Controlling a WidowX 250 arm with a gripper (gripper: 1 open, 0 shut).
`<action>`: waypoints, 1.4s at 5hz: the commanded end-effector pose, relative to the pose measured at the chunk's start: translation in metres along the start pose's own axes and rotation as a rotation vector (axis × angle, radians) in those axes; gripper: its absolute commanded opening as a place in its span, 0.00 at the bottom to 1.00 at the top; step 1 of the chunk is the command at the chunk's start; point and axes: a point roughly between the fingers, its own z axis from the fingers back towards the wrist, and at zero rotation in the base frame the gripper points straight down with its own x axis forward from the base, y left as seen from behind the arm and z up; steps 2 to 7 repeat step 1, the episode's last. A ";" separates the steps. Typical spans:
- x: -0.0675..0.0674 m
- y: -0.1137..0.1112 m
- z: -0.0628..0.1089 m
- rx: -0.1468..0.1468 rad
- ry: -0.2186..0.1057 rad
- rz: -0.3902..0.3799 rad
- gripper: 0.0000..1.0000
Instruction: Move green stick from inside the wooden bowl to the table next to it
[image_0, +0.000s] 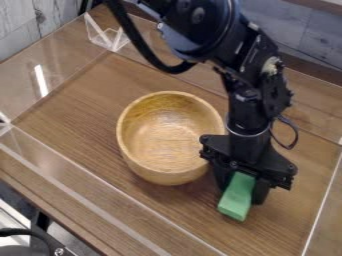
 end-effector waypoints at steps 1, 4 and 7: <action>0.003 0.005 0.002 0.001 -0.005 0.019 0.00; 0.003 0.005 0.002 0.001 -0.005 0.019 0.00; 0.003 0.005 0.002 0.001 -0.005 0.019 0.00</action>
